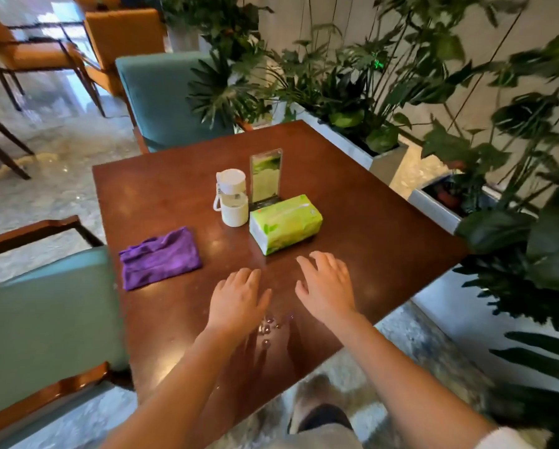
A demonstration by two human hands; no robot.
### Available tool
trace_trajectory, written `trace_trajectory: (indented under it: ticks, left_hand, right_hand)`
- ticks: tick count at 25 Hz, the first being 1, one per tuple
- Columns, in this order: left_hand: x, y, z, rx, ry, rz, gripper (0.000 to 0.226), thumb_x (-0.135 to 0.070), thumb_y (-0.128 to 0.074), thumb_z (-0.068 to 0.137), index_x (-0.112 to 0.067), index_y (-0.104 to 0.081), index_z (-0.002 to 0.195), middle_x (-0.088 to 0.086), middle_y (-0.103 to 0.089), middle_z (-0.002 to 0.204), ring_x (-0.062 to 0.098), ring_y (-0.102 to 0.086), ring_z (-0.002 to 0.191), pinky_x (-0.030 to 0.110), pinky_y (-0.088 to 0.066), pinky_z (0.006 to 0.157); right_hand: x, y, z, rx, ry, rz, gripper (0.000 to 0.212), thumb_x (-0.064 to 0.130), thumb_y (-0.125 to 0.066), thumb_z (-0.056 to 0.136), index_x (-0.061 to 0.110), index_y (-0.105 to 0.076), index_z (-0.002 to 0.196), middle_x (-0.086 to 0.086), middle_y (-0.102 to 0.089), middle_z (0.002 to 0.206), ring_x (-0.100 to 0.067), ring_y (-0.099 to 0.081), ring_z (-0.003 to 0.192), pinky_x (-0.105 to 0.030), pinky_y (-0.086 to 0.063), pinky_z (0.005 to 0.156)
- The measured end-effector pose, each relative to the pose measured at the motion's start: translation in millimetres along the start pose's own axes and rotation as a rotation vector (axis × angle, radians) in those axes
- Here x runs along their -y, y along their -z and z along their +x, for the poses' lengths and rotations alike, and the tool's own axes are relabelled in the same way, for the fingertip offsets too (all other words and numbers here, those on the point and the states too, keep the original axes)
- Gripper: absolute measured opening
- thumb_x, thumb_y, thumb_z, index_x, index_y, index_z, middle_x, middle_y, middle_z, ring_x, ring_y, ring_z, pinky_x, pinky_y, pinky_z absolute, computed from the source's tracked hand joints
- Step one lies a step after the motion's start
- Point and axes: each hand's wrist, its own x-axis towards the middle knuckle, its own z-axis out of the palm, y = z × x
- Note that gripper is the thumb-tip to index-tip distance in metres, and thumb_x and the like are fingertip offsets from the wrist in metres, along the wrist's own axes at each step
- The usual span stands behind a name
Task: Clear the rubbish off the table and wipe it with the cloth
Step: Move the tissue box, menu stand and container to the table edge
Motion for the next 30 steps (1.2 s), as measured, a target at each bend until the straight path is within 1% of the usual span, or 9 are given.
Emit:
trace_trajectory:
  ticks: [4,8,10,14,20,22,26,28,30]
  left_hand:
    - [-21,-35,53,-0.038,0.098,0.004,0.041,-0.039,-0.051,0.09,-0.012,-0.054,0.121,0.006,-0.06,0.116,0.028,-0.055,0.109,0.039,-0.044,0.085]
    - [-49,-71,100,-0.1,0.319,0.007,0.039,-0.034,-0.056,0.088,-0.008,-0.057,0.117,0.011,-0.06,0.118,0.032,-0.054,0.111,0.041,-0.046,0.085]
    - [-70,-90,111,-0.137,0.444,-0.004,0.044,-0.034,-0.057,0.088,-0.006,-0.056,0.122,0.014,-0.056,0.128,0.032,-0.051,0.12,0.042,-0.044,0.092]
    - [-112,-133,118,-0.104,0.637,0.005,0.057,-0.044,-0.045,0.093,-0.015,-0.039,0.141,0.01,-0.034,0.151,0.025,-0.027,0.141,0.043,-0.028,0.109]
    - [-140,-193,123,0.066,0.728,0.033,0.061,-0.05,-0.031,0.095,-0.028,-0.011,0.149,0.003,-0.003,0.159,0.017,0.009,0.144,0.051,-0.007,0.115]
    - [-145,-212,124,0.127,0.733,0.088,0.064,-0.054,-0.026,0.093,-0.031,-0.006,0.149,0.001,0.002,0.159,0.019,0.012,0.144,0.053,-0.002,0.114]
    - [-147,-226,124,0.093,0.759,0.128,0.068,-0.058,-0.029,0.087,-0.032,-0.014,0.148,0.001,-0.007,0.159,0.022,-0.001,0.146,0.056,-0.002,0.113]
    - [-146,-227,124,0.085,0.762,0.15,0.069,-0.058,-0.03,0.086,-0.033,-0.014,0.148,0.001,-0.009,0.158,0.021,-0.003,0.146,0.057,-0.004,0.112]
    - [-146,-226,124,0.082,0.767,0.153,0.069,-0.058,-0.028,0.085,-0.033,-0.014,0.148,0.001,-0.01,0.158,0.021,-0.002,0.146,0.057,-0.005,0.112]
  right_hand:
    - [-65,-21,63,0.052,0.099,-0.02,0.053,0.034,-0.049,0.087,0.021,-0.037,0.137,-0.009,-0.041,0.14,-0.027,-0.035,0.128,-0.042,-0.031,0.103]
    - [-116,-37,142,0.097,0.302,-0.029,0.059,0.037,-0.05,0.086,0.021,-0.033,0.14,-0.011,-0.035,0.145,-0.029,-0.031,0.131,-0.044,-0.031,0.102]
    - [-131,-45,169,0.134,0.413,0.001,0.062,0.038,-0.052,0.084,0.022,-0.032,0.141,-0.012,-0.031,0.147,-0.029,-0.027,0.134,-0.045,-0.031,0.104]
    - [-149,-61,196,0.216,0.577,0.032,0.066,0.039,-0.049,0.087,0.026,-0.02,0.145,-0.013,-0.014,0.154,-0.031,-0.012,0.141,-0.048,-0.026,0.11]
    - [-156,-89,236,0.308,0.678,0.068,0.078,0.043,-0.056,0.083,0.031,-0.01,0.145,-0.013,0.001,0.157,-0.031,0.004,0.143,-0.055,-0.014,0.112]
    - [-153,-98,249,0.349,0.707,0.084,0.084,0.044,-0.06,0.08,0.032,-0.01,0.145,-0.014,0.0,0.157,-0.033,0.005,0.143,-0.057,-0.014,0.112]
    - [-146,-111,268,0.444,0.821,0.076,0.104,0.041,-0.074,0.069,0.037,-0.003,0.145,-0.018,-0.003,0.155,-0.036,0.0,0.142,-0.056,-0.02,0.11]
    - [-144,-112,272,0.454,0.826,0.08,0.109,0.039,-0.077,0.066,0.041,-0.001,0.144,-0.019,-0.006,0.154,-0.038,-0.009,0.14,-0.051,-0.03,0.105]
    - [-144,-109,268,0.399,0.826,0.072,0.108,0.038,-0.077,0.066,0.041,-0.002,0.144,-0.019,-0.023,0.145,-0.037,-0.024,0.13,-0.047,-0.038,0.096]
